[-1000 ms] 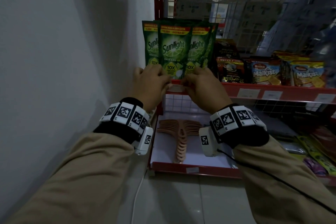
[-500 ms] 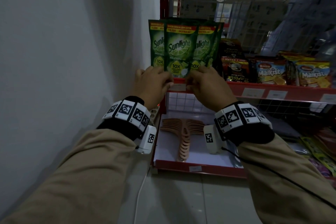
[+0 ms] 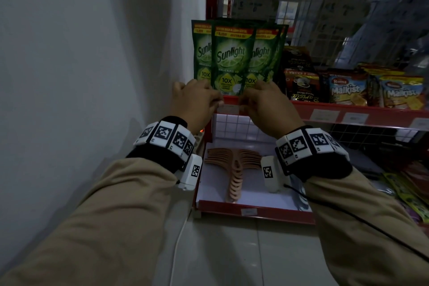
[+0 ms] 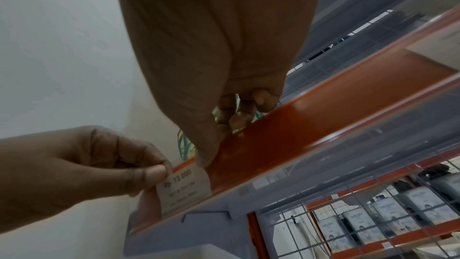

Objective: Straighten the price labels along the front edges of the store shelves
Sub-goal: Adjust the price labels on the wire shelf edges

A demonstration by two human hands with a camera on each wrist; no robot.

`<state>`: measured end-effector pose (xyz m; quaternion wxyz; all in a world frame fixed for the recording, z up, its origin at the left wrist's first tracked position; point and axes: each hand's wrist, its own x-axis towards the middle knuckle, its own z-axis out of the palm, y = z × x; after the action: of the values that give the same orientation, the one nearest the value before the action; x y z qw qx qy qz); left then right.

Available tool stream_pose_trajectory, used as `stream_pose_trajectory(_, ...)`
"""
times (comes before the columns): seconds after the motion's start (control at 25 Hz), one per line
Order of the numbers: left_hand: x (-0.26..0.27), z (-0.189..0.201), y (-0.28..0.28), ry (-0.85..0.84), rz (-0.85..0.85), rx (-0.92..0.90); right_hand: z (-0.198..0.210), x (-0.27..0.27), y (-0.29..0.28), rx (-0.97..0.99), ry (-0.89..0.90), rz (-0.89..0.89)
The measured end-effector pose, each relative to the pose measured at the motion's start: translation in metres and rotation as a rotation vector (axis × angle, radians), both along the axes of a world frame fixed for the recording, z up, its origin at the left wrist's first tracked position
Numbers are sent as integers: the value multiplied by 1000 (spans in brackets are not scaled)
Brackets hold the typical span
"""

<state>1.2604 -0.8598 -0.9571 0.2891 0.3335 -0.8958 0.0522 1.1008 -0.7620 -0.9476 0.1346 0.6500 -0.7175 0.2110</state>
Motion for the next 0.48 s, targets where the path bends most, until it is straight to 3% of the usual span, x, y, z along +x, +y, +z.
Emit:
stream_pose_trajectory(0.32, 3, -3, 5, 11, 10, -135, 3, -3, 8, -73, -59, 29)
stream_pose_trajectory(0.48, 1, -5, 11, 27, 16, -199, 5, -8, 16, -57, 9, -8)
